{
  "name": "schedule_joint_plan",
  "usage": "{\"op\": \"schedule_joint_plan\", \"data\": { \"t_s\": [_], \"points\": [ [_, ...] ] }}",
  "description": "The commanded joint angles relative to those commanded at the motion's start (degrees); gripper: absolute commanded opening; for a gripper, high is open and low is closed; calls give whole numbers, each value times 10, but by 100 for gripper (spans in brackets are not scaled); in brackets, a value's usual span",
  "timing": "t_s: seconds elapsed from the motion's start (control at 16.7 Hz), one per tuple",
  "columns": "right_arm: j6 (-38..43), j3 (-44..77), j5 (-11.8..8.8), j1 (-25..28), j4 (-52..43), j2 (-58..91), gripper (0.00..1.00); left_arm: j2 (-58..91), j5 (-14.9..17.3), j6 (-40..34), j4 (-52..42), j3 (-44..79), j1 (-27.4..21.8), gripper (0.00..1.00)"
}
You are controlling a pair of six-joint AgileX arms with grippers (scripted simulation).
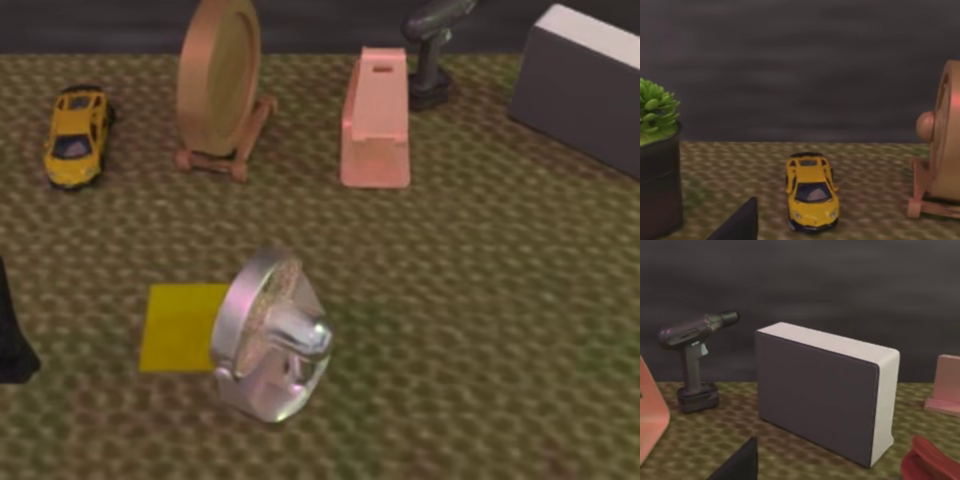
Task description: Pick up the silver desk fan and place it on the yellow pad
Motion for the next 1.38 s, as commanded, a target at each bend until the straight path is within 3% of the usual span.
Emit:
{"op": "schedule_joint_plan", "data": {
  "t_s": [0.24, 0.54, 1.38],
  "points": [
    [0, 0, 0, 0, 0, 0, 100, 18, -1, 0, -17, 15, -7, 100],
    [0, 0, 0, 0, 0, 0, 100, 167, -5, -6, -141, 142, -56, 100],
    [0, 0, 0, 0, 0, 0, 100, 916, -3, -75, -654, 800, -295, 100]
  ]
}}
